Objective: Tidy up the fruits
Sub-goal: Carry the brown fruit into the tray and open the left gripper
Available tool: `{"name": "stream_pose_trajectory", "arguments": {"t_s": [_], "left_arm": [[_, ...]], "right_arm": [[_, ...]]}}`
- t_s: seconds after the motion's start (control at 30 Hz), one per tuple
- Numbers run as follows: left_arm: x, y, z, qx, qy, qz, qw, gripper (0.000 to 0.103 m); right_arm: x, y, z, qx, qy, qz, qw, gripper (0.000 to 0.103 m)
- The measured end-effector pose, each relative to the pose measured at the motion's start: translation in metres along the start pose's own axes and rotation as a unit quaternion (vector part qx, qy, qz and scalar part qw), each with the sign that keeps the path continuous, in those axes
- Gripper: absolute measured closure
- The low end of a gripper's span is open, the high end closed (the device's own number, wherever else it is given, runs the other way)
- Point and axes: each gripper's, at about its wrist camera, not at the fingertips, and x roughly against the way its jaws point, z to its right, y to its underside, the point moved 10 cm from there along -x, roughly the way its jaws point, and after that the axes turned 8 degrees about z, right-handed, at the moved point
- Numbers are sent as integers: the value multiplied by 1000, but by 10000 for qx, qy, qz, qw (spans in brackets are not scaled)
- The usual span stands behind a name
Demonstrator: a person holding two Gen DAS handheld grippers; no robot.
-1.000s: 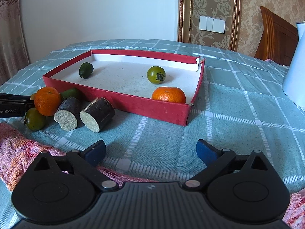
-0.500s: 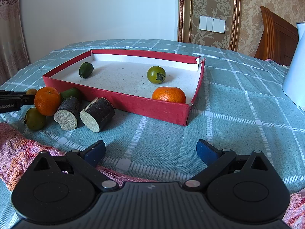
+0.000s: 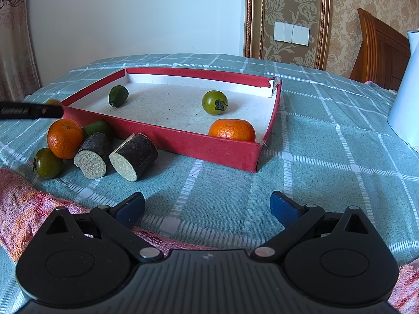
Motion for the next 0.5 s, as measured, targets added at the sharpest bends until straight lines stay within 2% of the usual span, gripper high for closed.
{"name": "stream_pose_trajectory", "arguments": {"t_s": [0.2, 0.5], "left_arm": [[-26, -11, -1, -74, -117, -60, 9999, 76], [-65, -9, -4, -115, -235, -255, 9993, 76]], "right_arm": [[0, 0, 0, 1, 0, 0, 10000, 0], [0, 0, 0, 1, 0, 0, 10000, 0]]}}
